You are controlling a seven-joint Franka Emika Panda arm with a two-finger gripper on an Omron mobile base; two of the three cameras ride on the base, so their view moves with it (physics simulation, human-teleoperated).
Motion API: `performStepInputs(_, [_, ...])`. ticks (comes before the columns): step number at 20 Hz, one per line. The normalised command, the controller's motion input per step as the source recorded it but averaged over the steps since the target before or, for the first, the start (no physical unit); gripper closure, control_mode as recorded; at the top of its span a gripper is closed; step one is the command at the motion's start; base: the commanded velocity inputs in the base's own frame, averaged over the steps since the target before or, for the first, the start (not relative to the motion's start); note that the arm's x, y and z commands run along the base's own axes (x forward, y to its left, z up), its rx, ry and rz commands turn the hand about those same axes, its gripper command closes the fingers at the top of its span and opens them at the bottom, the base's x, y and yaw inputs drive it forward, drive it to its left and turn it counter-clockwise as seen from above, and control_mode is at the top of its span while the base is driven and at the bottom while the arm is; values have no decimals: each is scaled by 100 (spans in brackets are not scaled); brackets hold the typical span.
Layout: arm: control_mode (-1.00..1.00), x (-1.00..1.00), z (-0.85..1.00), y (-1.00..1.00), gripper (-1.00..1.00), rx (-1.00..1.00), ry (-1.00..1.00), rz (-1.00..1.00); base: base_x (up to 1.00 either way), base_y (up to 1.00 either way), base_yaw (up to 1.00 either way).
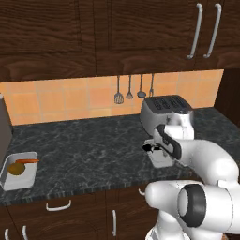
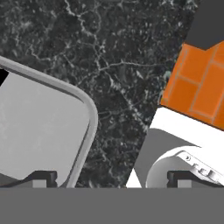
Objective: Take the meat container that has the fish and place it on the second highest rack of the freezer. Then take the vegetable container that has the avocado and carrot and place it on the highest rack of the freezer.
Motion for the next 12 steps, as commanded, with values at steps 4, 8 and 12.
performStepInputs(4, [-100, 22, -21, 0, -100, 0, 2, -4, 0, 0, 0])
performStepInputs(8, [-100, 0, -36, 0, -100, 0, -7, -5, 0, 0, 0])
performStepInputs(12, [-100, -17, -32, -1, -100, 0, -7, -7, 0, 0, 0])
